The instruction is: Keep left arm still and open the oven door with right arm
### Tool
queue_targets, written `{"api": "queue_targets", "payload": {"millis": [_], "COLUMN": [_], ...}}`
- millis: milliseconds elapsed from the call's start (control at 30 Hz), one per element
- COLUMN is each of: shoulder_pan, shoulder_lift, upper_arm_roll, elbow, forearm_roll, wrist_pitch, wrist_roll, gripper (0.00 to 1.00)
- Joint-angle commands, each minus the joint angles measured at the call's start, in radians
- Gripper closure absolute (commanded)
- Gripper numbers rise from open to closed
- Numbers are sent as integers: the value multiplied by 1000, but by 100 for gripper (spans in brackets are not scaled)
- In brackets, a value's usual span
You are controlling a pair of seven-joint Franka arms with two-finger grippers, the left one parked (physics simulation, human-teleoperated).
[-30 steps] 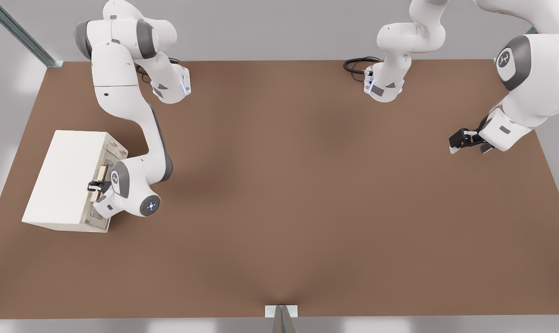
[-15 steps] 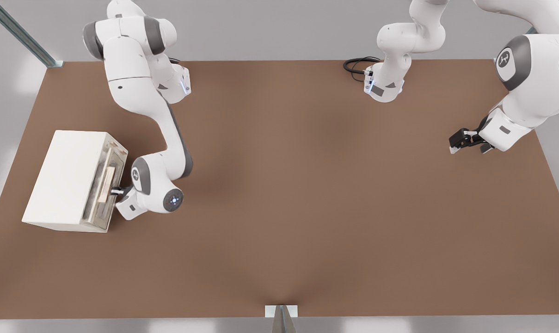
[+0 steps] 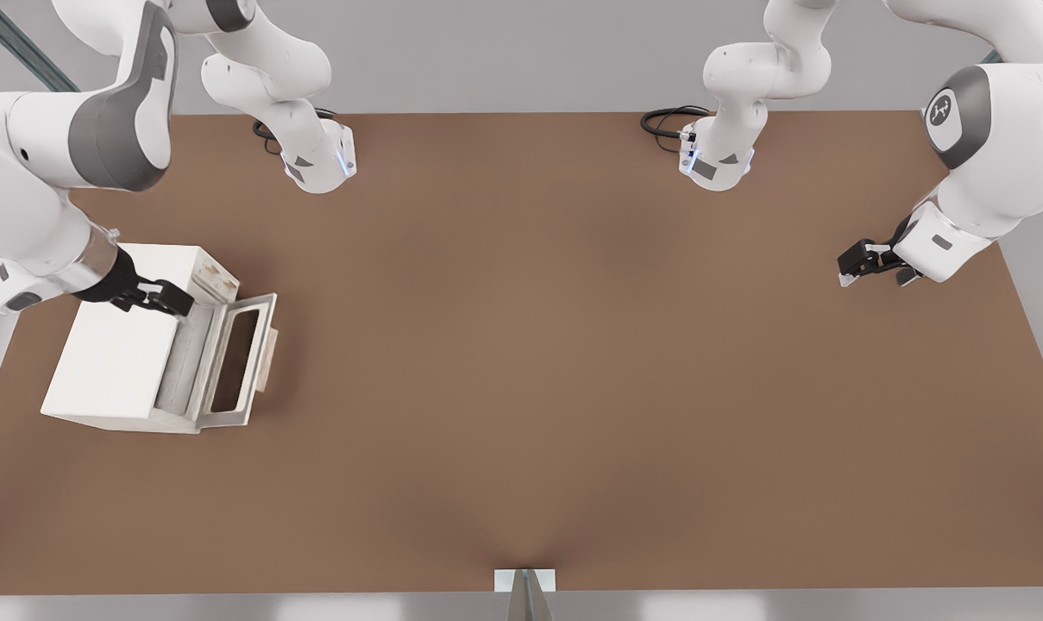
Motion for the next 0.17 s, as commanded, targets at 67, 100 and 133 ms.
{"api": "queue_targets", "payload": {"millis": [67,100,133], "shoulder_pan": [1,1,1], "shoulder_lift": [1,4,4], "upper_arm_roll": [-2,-2,-2], "elbow": [0,2,0], "forearm_roll": [18,19,18], "wrist_pitch": [-5,-5,-5], "wrist_roll": [-277,-277,-277], "gripper": [0,0,0]}}
